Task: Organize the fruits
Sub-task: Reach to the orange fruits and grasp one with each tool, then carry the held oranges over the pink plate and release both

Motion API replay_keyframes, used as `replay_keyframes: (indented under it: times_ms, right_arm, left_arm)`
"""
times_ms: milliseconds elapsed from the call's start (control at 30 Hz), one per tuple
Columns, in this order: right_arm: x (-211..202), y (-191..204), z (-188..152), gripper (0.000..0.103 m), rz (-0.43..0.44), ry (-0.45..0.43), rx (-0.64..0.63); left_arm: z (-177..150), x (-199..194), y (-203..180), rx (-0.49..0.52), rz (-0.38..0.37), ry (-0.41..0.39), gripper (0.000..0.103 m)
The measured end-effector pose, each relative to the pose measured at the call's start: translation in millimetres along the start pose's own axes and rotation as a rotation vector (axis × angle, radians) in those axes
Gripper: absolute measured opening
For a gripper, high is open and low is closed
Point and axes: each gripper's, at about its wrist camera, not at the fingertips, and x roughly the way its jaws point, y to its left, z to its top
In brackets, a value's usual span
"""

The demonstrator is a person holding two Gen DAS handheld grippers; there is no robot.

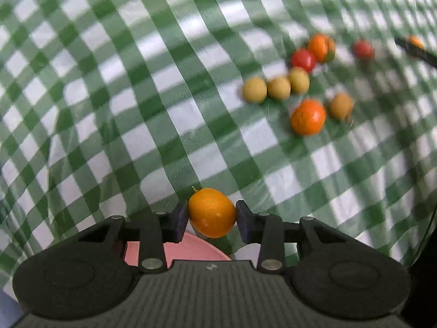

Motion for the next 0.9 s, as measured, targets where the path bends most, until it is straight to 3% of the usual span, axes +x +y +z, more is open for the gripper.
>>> replay_keyframes:
  times_ms: [200,500,733,900]
  right_arm:
    - [-89.0,5.1,2.4,0.039,0.135,-0.069,0.0]
    - [-200.1,66.2,-60.1,0.039,0.401,0.041,-0.126]
    - [-261.3,129.8,-97.4,0.039,0.544,0.081,-0.271]
    - [-286.9,155.8,-111.6,0.039,0.605,0.08,-0.348]
  left_arm:
    - [-34.0,-59.6,8.0,-0.208,-0.031,-0.124,0.042]
    - [-155.8,-102.6,18.5,-0.465,-0.103,-0.158,0.042]
    - [-227.1,-112.3,24.4,-0.575,-0.078,-0.188,0.042]
    - [-254.8,-115.8,38.9,-0.631,-0.058,-0.204,0.042]
